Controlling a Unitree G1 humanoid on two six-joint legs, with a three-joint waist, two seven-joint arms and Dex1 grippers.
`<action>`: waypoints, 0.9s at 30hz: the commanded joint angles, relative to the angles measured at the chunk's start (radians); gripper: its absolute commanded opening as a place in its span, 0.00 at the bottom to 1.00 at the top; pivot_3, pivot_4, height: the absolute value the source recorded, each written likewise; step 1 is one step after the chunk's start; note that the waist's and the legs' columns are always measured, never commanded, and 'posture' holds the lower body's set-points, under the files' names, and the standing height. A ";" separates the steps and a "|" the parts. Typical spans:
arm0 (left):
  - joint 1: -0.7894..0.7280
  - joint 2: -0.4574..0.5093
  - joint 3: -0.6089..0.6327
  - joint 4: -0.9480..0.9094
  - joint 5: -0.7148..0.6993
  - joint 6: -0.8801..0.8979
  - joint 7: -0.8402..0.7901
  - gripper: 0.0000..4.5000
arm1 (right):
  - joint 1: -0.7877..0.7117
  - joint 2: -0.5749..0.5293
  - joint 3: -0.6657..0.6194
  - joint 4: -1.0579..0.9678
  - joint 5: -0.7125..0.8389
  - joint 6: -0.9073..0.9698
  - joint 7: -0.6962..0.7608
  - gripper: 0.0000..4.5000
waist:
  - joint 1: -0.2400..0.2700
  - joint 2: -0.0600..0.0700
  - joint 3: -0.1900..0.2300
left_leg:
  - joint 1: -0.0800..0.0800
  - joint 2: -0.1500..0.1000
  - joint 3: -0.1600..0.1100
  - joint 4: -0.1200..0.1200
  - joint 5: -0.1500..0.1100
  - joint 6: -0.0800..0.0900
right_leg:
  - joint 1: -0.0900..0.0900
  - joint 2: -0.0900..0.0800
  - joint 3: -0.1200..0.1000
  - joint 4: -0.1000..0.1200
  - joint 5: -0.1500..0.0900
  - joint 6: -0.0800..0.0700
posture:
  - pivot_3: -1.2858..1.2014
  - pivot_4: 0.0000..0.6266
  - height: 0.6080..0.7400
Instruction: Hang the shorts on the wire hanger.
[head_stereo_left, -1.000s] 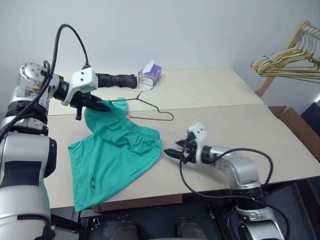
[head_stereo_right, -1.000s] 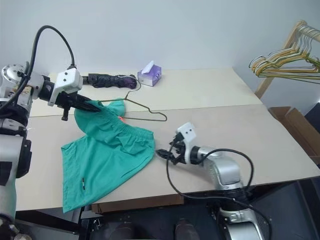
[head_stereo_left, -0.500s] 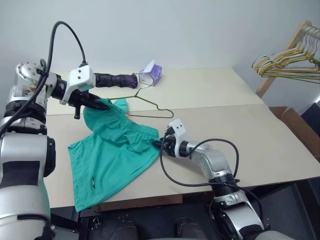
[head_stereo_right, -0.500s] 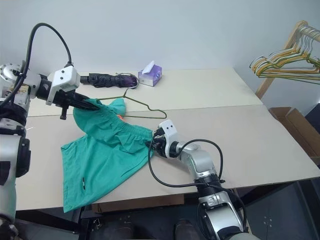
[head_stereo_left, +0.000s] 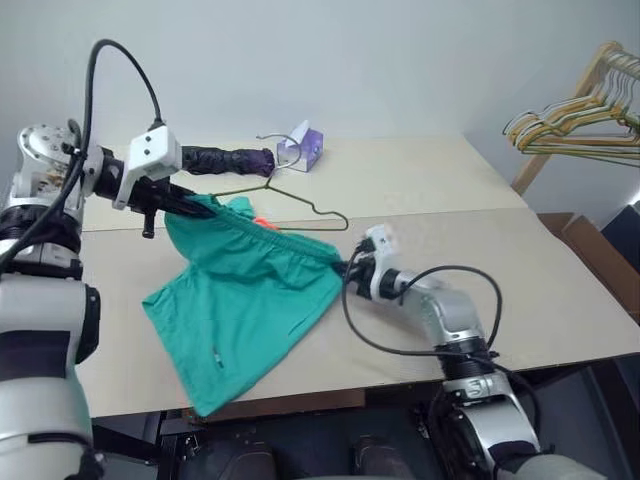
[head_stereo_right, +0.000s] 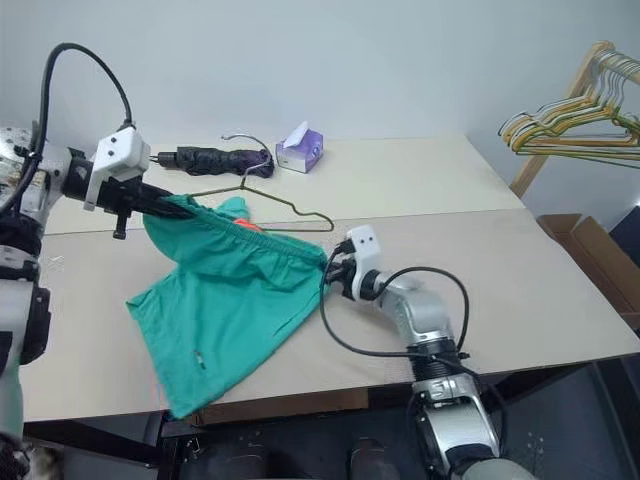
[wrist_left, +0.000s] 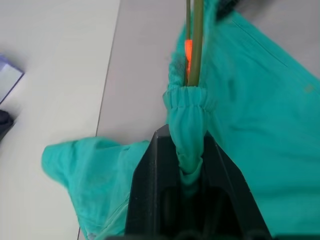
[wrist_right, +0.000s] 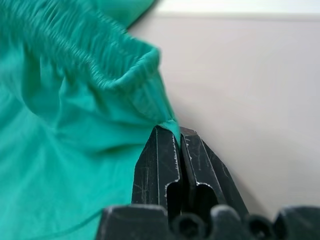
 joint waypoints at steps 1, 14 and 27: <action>-0.003 0.078 -0.054 -0.075 -0.097 0.030 -0.003 0.02 | -0.018 -0.075 -0.070 0.027 0.008 0.000 0.003 0.00 | 0.001 0.000 0.000 | 0.000 0.000 0.000 0.000 0.000 0.000 | 0.000 0.000 0.000 0.000 0.000 0.000 | 0.54 0.00 1.00; -0.003 0.078 -0.068 -0.019 -0.008 -0.017 -0.003 0.02 | 0.028 -0.275 0.015 -0.117 -0.012 -0.053 0.101 0.00 | 0.002 0.000 0.000 | 0.000 0.000 0.000 0.000 0.000 0.000 | 0.000 0.000 0.000 0.000 0.000 0.000 | 0.54 0.00 1.00; -0.014 0.037 -0.028 0.018 0.089 -0.058 -0.003 0.02 | -0.135 -0.479 0.182 -0.270 -0.037 0.001 0.295 0.00 | 0.007 0.000 0.000 | 0.000 0.000 0.001 0.000 0.000 0.000 | 0.000 0.000 0.000 -0.001 0.000 0.000 | 0.54 0.00 1.00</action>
